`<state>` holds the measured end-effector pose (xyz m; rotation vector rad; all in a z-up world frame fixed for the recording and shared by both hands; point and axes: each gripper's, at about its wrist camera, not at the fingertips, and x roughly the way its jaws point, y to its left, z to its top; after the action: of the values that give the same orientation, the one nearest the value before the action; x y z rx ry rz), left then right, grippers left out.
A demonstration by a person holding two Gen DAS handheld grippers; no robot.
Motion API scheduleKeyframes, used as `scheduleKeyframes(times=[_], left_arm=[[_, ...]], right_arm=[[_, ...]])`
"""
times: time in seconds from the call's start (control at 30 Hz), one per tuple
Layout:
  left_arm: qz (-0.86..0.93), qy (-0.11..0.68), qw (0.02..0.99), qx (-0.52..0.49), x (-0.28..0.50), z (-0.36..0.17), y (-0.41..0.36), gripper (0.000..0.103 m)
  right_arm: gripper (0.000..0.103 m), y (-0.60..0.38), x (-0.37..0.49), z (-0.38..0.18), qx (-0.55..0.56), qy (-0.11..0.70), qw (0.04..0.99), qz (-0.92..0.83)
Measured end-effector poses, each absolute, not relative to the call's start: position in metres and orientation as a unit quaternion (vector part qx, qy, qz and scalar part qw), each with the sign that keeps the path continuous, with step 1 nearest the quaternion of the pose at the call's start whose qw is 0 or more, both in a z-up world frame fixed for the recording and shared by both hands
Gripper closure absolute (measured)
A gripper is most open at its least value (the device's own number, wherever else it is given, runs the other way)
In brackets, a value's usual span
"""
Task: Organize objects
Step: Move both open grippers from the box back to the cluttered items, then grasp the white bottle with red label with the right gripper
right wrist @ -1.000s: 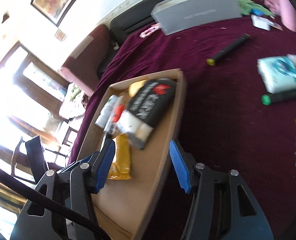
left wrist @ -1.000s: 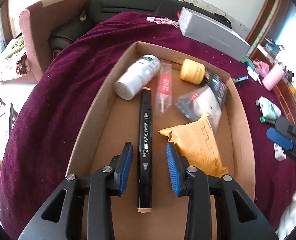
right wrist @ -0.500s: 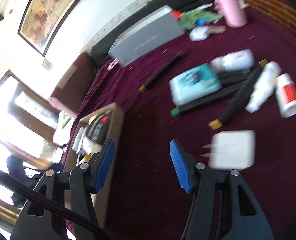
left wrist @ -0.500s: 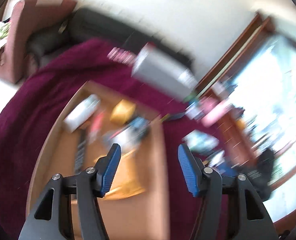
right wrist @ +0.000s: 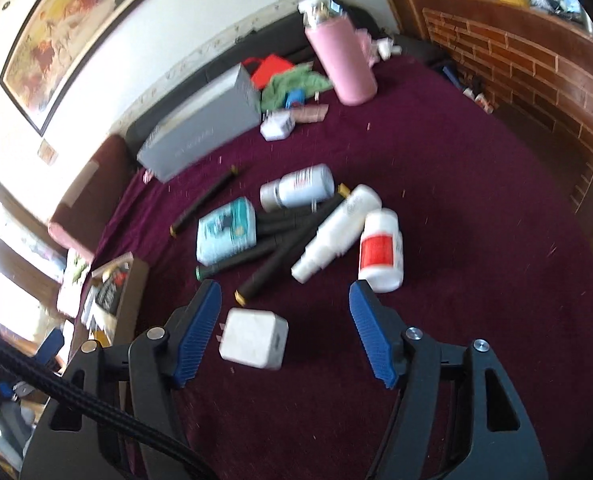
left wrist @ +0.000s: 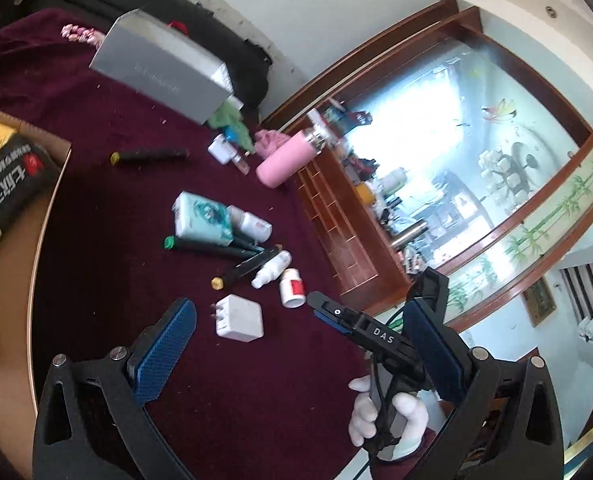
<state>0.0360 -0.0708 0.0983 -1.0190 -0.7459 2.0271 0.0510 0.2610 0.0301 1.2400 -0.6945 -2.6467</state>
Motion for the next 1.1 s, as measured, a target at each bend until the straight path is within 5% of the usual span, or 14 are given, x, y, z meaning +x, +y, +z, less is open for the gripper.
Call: scheduleKeyframes(times=[0.47,0.63,0.83,0.93,1.0,1.1], left_arm=[[0.804,-0.205,0.317,-0.459,0.034,0.072,-0.047,0.002],[0.830,-0.109,0.323,-0.441,0.025,0.095,-0.006,0.002],[0.839,0.028,0.337,-0.427,0.002,0.092,0.058,0.005],[0.834,0.094,0.327,-0.434,-0.016,0.071,0.091,0.021],[0.825,0.129,0.328,-0.442,-0.025,0.056,0.110,0.045],[0.803,0.188,0.338,-0.453,-0.033,0.032,0.137,0.054]], right_arm=[[0.038,0.291,0.011,-0.010,0.456,-0.177,-0.031,-0.871],[0.069,0.283,-0.002,-0.025,0.469,-0.170,-0.033,-0.866],[0.071,0.304,0.018,-0.023,0.447,-0.193,-0.050,-0.872],[0.071,0.320,0.031,-0.024,0.433,-0.202,-0.076,-0.875],[0.071,0.332,0.036,-0.026,0.418,-0.234,-0.062,-0.876],[0.071,0.338,0.039,-0.027,0.412,-0.254,-0.051,-0.874]])
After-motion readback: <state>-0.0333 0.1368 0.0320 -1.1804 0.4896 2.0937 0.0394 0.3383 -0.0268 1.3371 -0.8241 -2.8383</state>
